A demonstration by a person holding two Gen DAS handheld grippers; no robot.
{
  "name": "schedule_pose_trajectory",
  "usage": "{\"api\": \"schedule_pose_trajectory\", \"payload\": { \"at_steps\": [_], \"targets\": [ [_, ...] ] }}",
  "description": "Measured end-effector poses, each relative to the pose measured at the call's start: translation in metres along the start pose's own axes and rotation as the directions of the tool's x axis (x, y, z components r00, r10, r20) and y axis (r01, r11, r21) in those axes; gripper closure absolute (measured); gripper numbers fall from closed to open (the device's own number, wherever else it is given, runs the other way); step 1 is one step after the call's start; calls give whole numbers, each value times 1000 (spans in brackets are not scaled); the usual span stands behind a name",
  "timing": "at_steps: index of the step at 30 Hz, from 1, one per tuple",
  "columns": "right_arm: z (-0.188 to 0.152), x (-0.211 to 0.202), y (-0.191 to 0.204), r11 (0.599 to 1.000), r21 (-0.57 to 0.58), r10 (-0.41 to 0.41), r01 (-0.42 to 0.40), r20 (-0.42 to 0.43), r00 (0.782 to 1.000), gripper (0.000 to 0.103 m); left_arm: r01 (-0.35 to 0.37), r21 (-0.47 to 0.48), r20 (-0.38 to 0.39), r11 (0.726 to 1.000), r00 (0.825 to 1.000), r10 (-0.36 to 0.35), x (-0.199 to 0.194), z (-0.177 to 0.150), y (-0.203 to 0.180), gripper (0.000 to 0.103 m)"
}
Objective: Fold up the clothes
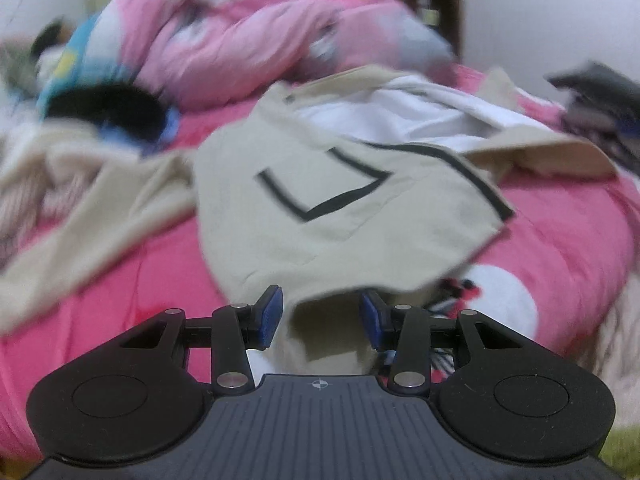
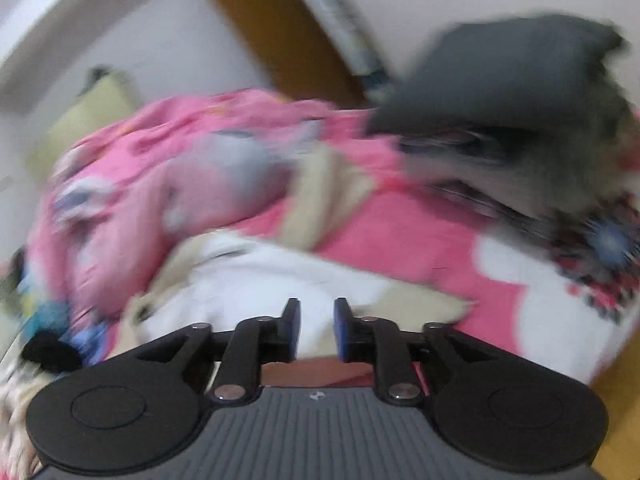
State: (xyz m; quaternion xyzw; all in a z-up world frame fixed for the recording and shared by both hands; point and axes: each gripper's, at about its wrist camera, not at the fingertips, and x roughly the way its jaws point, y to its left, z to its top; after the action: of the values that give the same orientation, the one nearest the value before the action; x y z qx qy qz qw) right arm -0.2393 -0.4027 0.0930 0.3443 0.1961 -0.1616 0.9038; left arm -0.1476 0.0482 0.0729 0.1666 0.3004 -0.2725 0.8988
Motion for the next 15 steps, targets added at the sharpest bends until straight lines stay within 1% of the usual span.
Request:
{"api": "schedule_pose_trajectory", "payload": {
  "at_steps": [1, 2, 3, 4, 5, 7, 8, 10, 13, 15],
  "targets": [
    [-3, 3, 8, 998, -9, 61, -62, -42, 997, 58, 15, 46, 1, 999, 1000, -15, 2, 2, -10, 47],
    [-7, 14, 14, 992, 17, 126, -125, -98, 987, 57, 30, 92, 2, 995, 1000, -31, 3, 4, -19, 47],
    [-14, 27, 17, 983, 59, 180, -173, -156, 971, 56, 53, 133, -1, 990, 999, -54, 7, 7, -28, 46],
    [-23, 43, 19, 971, 129, 226, -201, -221, 949, 55, 65, 167, -7, 984, 998, -65, 12, 8, -36, 44],
    [-30, 59, 21, 958, 185, 262, -218, -269, 927, 55, 71, 207, -9, 976, 997, -70, 18, 11, -43, 44],
    [-45, 83, 25, 939, 269, 293, -212, -311, 904, 55, 76, 285, -11, 956, 997, -76, 27, 15, -57, 44],
    [-50, 93, 27, 933, 302, 291, -194, -320, 902, 55, 75, 316, -10, 946, 997, -76, 30, 17, -61, 44],
    [-63, 109, 26, 907, 391, 306, -159, -349, 886, 55, 81, 361, 7, 929, 996, -90, 30, 20, -66, 44],
    [-71, 127, 19, 848, 513, 333, -128, -329, 884, 55, 90, 371, 32, 924, 994, -109, 22, 20, -65, 44],
    [-71, 130, 18, 834, 533, 342, -143, -295, 892, 55, 84, 370, 30, 925, 994, -103, 18, 17, -62, 44]
  ]
}}
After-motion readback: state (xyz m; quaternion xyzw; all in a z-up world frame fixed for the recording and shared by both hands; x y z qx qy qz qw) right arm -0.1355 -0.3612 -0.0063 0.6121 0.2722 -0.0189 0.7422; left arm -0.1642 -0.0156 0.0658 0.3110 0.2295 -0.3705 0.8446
